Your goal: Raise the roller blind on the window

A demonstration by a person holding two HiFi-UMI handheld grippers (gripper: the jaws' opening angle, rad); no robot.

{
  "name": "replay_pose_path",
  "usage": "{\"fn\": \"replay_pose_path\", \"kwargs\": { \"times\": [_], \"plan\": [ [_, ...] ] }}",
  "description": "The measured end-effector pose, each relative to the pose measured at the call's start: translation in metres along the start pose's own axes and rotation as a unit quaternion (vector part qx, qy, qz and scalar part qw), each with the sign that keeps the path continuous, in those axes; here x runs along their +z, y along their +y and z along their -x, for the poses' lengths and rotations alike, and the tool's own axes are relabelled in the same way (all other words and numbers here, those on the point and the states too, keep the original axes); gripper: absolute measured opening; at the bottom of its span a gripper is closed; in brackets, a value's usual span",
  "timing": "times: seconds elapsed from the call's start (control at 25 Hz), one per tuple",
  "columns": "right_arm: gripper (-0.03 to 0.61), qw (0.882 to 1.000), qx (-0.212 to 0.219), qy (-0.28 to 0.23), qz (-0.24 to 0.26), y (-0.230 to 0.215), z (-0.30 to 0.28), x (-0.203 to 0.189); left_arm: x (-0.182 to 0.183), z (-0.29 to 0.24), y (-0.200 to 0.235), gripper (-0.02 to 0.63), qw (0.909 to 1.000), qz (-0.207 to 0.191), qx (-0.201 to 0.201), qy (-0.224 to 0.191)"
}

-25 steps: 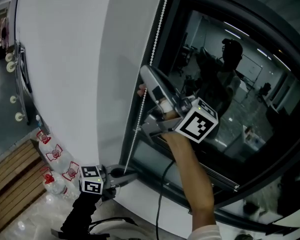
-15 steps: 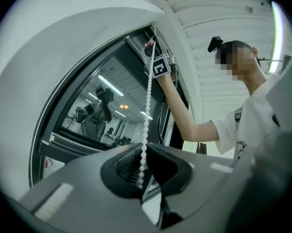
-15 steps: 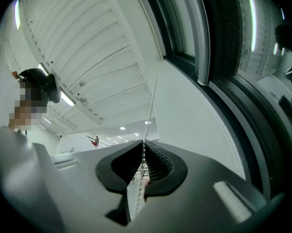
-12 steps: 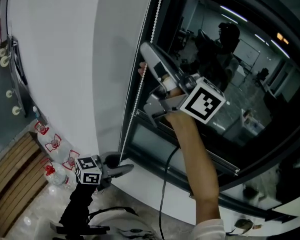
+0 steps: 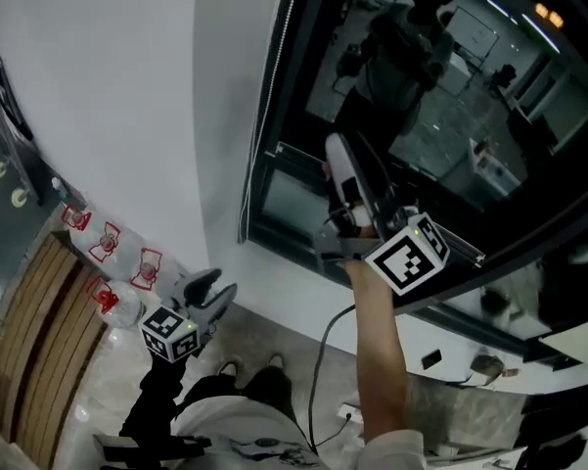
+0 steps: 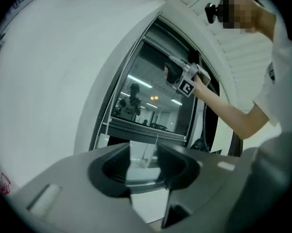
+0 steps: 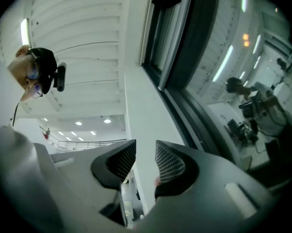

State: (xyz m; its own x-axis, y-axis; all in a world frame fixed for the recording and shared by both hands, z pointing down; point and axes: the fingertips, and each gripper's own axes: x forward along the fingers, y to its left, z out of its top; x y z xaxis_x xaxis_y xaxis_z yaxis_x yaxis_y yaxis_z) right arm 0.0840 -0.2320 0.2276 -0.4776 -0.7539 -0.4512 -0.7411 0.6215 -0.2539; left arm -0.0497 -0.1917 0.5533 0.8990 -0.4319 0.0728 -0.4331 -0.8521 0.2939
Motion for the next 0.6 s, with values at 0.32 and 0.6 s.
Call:
{"fn": "replay_pose_path", "kwargs": {
  "times": [0.32,0.6],
  "plan": [
    [0.002,0.962,-0.271,0.034,0.015,0.006,0.200,-0.093,-0.015,0.016,-0.052,-0.002,0.9992,-0.031,-0.024,0.007],
    [0.002,0.909,-0.391,0.121,0.079,0.079,0.337,-0.137,-0.027,0.034,-0.138,-0.002,0.9974,-0.053,-0.048,-0.006]
  ]
}}
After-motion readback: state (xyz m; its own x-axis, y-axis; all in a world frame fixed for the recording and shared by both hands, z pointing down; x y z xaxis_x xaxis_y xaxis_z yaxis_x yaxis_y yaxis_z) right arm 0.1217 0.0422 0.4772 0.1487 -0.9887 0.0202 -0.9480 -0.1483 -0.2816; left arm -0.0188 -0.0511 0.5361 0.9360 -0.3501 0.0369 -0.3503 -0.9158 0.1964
